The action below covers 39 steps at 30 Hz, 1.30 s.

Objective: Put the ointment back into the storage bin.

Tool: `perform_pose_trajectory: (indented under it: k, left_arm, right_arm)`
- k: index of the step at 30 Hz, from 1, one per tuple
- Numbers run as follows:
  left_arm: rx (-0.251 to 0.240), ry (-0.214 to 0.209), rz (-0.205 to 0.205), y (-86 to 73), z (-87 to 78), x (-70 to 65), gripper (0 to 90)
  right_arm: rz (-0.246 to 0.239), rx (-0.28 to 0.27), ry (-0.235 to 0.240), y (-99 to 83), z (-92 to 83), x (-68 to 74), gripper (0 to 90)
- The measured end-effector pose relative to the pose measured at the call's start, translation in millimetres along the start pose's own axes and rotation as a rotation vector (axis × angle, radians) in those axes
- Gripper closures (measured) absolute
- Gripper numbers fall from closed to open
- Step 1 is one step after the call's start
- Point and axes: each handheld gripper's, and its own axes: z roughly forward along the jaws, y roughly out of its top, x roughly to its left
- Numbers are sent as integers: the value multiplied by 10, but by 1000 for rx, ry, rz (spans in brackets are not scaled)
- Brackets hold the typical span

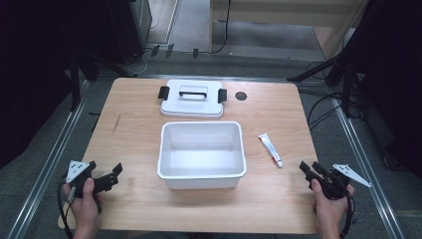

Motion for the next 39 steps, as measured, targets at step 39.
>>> perform_pose_trajectory:
  k: [39]
  left_arm:
    - [-4,-6,1,-3,-6,10,0]
  right_arm:
    - [-348,364,-104,834,186,678,381]
